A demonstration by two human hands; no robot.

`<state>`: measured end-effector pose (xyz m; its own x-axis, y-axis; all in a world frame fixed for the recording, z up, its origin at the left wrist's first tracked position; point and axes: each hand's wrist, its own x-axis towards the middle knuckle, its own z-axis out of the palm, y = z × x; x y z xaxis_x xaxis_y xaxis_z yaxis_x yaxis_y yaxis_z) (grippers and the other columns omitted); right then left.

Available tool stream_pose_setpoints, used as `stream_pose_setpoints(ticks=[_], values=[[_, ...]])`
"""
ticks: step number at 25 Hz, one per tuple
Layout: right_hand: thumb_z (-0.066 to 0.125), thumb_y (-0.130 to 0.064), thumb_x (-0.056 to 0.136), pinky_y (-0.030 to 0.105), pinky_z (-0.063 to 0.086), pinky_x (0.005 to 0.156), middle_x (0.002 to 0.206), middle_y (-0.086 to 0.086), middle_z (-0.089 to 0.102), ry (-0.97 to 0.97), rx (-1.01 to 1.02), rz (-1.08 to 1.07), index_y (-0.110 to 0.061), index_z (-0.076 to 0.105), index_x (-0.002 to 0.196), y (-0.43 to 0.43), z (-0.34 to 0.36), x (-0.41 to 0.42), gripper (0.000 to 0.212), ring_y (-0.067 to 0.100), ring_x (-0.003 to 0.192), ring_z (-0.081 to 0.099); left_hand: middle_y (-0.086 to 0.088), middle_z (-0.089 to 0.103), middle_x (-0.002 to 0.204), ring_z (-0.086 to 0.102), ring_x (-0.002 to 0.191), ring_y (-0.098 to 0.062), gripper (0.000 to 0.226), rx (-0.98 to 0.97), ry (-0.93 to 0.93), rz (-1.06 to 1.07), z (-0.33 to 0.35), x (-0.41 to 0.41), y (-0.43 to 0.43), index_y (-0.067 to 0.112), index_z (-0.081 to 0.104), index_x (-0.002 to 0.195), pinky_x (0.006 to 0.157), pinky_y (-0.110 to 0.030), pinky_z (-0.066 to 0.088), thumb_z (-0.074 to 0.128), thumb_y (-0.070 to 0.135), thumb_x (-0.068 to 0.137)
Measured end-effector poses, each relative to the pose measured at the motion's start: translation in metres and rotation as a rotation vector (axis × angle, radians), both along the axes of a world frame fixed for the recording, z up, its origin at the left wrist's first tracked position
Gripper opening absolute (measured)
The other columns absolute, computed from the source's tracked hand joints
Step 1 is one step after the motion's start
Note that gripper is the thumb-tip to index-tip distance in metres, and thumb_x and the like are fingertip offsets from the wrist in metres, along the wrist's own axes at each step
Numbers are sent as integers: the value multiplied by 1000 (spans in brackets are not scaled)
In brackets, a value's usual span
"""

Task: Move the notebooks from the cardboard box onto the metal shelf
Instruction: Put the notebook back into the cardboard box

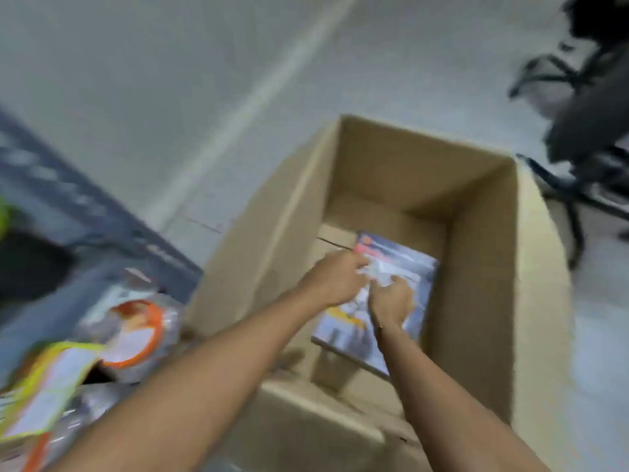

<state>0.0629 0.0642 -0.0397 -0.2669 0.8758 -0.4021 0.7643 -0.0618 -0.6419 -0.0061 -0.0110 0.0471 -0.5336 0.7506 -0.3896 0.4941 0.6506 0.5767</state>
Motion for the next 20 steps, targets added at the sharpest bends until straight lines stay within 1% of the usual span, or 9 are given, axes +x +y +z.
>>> stream_pose_setpoints(ticks=[1, 2, 3, 5, 7, 9, 11, 15, 20], values=[[57, -33, 82, 42, 39, 101, 129, 23, 54, -192, -135, -31, -1, 57, 118, 11, -33, 19, 48, 39, 121, 47, -18, 63, 123, 58, 115, -33, 37, -180, -82, -28, -53, 1, 12, 10, 62, 117, 94, -36, 48, 52, 29, 86], [61, -35, 82, 39, 37, 103, 135, 21, 46, -319, -273, -86, -3, 52, 124, 19, -58, 37, 54, 38, 125, 42, -19, 58, 130, 55, 120, -34, 44, -333, -136, -19, -98, 5, 20, 10, 56, 124, 97, -36, 46, 53, 32, 87], [65, -38, 80, 38, 36, 104, 139, 18, 41, -379, -378, -137, -4, 47, 128, 19, -72, 47, 61, 37, 127, 38, -18, 54, 136, 52, 123, -34, 54, -448, -129, 28, -136, 8, 19, 11, 50, 130, 100, -38, 45, 54, 38, 83], [69, -43, 76, 39, 37, 104, 140, 17, 36, -424, -473, -182, -5, 42, 132, 23, -99, 63, 73, 36, 128, 37, -15, 44, 145, 46, 129, -32, 77, -569, -181, 226, -190, 20, 17, 11, 36, 140, 105, -41, 42, 56, 47, 75], [70, -42, 77, 40, 40, 101, 137, 17, 40, -410, -453, -154, -3, 44, 130, 21, -114, 70, 71, 36, 125, 42, -19, 36, 148, 40, 133, -34, 75, -604, -187, 384, -209, 30, 15, 1, 26, 143, 105, -43, 38, 58, 37, 85], [70, -38, 78, 40, 41, 99, 134, 17, 44, -376, -381, -145, -2, 45, 128, 17, -122, 73, 67, 35, 122, 45, -22, 42, 142, 44, 128, -38, 57, -604, -88, 472, -213, 36, 15, -4, 35, 136, 101, -44, 41, 55, 24, 91], [69, -32, 80, 41, 41, 100, 134, 16, 43, -354, -351, -189, -4, 41, 131, 11, -122, 71, 65, 35, 123, 43, -23, 48, 134, 49, 122, -40, 43, -623, 13, 476, -210, 38, 17, -4, 44, 128, 97, -46, 44, 53, 17, 91], [57, -10, 84, 44, 39, 100, 133, 17, 41, -371, -224, -302, -3, 41, 124, 3, -107, 63, 44, 35, 123, 41, -23, 52, 128, 50, 119, -39, 30, -647, 101, 394, -189, 34, 12, -4, 54, 119, 96, -45, 45, 52, 4, 90], [62, 0, 77, 45, 31, 103, 132, 17, 42, -204, -99, -325, -3, 42, 119, -6, -59, 54, 47, 34, 123, 39, -23, 58, 123, 56, 113, -39, 25, -473, 192, 358, -129, 27, 2, -5, 61, 111, 88, -43, 50, 53, -2, 88]])
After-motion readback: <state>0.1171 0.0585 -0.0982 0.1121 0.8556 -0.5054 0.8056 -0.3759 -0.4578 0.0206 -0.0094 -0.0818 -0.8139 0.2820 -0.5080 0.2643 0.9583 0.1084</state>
